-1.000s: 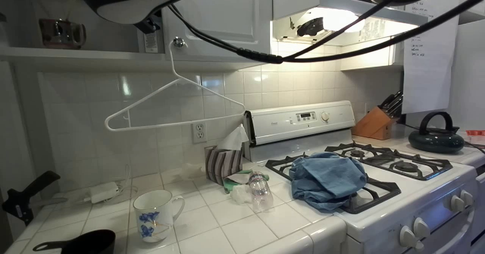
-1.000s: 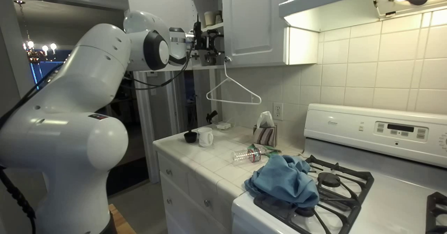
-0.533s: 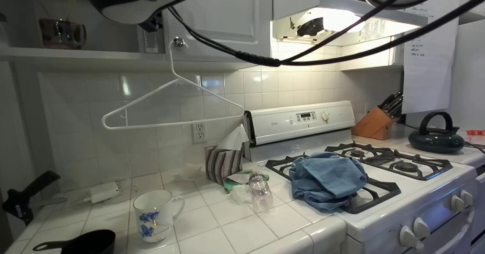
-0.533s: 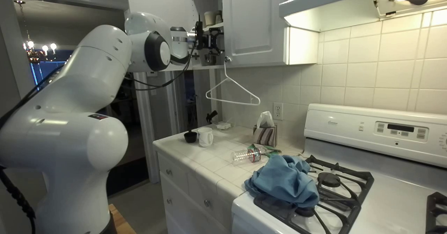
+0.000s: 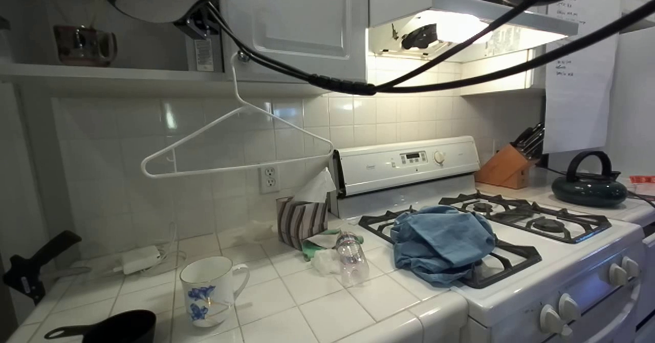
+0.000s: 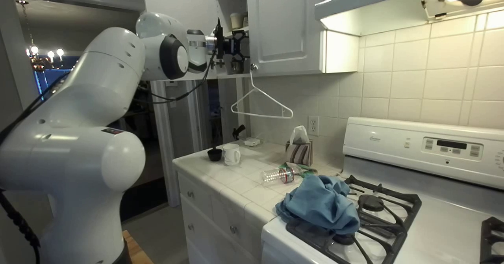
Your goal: Open the cabinet
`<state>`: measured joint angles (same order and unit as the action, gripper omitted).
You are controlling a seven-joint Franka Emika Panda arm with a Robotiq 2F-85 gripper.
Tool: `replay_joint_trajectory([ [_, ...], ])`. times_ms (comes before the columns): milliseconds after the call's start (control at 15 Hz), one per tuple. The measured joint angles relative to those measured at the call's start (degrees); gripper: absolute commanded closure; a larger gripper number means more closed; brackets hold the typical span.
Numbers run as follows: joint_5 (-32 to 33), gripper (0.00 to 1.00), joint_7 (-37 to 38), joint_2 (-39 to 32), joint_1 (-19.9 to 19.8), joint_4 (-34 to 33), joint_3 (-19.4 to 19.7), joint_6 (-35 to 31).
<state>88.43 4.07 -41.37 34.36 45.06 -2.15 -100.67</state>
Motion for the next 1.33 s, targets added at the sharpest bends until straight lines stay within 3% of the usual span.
replay_joint_trajectory([
  [333,0.0,0.00,8.3,3.2,4.2,4.6,0.0,12.2],
  [667,-2.1,0.00,19.8,9.9,8.3,15.2,-0.6,28.9],
  [1000,-13.5,0.00,34.5,18.8,8.5,27.5,-1.3,45.1],
  [1200,-23.2,0.00,43.6,25.4,6.6,34.4,-1.0,50.2],
  [1333,-28.7,0.00,48.6,30.2,3.0,39.0,-2.8,51.1],
])
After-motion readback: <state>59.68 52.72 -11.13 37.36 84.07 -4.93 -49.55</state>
